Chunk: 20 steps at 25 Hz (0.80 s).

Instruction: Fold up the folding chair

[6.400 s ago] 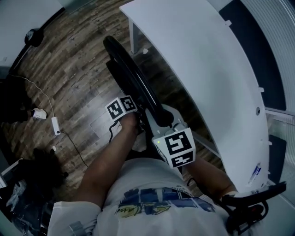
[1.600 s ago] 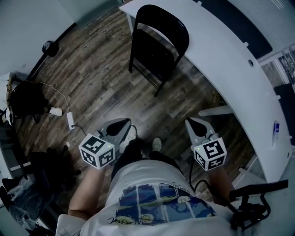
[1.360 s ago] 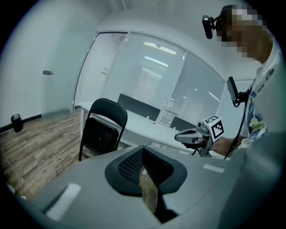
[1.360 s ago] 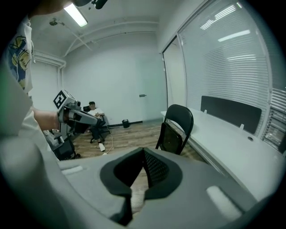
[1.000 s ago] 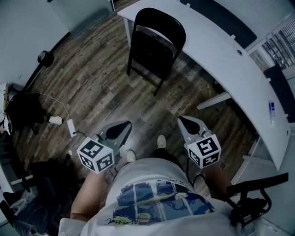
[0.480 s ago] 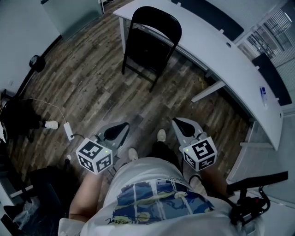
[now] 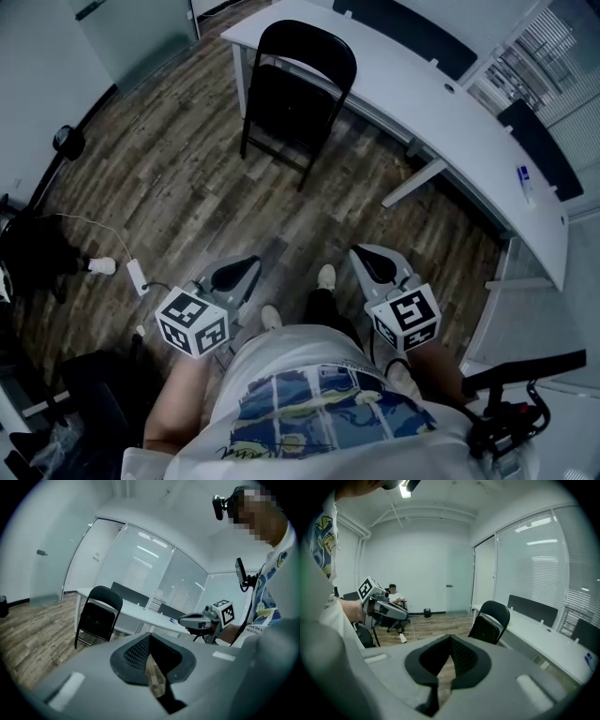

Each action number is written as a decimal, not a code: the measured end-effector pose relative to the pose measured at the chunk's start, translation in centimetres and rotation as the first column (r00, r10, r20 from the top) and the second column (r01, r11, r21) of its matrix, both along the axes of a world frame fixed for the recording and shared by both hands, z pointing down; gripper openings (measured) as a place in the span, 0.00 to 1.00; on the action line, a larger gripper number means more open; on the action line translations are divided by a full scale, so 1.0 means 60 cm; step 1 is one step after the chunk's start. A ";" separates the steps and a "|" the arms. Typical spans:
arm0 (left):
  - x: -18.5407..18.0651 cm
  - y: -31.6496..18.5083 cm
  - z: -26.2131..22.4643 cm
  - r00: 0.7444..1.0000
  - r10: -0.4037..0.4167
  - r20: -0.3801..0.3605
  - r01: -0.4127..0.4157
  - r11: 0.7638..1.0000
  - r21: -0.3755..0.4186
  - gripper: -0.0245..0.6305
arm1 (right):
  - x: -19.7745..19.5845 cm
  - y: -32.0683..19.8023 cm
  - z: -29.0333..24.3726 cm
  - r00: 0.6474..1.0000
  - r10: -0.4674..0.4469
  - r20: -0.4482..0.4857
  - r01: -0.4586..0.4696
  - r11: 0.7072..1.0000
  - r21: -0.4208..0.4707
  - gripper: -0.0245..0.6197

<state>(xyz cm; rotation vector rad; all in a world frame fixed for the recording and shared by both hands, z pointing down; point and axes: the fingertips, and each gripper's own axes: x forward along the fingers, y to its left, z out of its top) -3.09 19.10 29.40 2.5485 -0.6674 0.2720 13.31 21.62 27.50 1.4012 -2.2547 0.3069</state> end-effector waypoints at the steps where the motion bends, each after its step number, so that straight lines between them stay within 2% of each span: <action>1: -0.003 0.001 0.000 1.000 0.001 -0.002 -0.001 1.000 0.001 0.04 | -0.003 0.003 0.000 1.000 0.003 -0.001 -0.003 1.000 0.001 0.04; 11: -0.024 0.018 0.000 1.000 0.004 0.000 -0.004 1.000 -0.004 0.04 | -0.029 0.021 -0.002 1.000 0.000 0.000 0.000 1.000 0.005 0.04; 20: -0.017 0.012 0.004 1.000 -0.004 0.012 0.004 1.000 -0.027 0.04 | -0.022 0.008 -0.006 1.000 -0.011 0.005 0.011 1.000 -0.003 0.04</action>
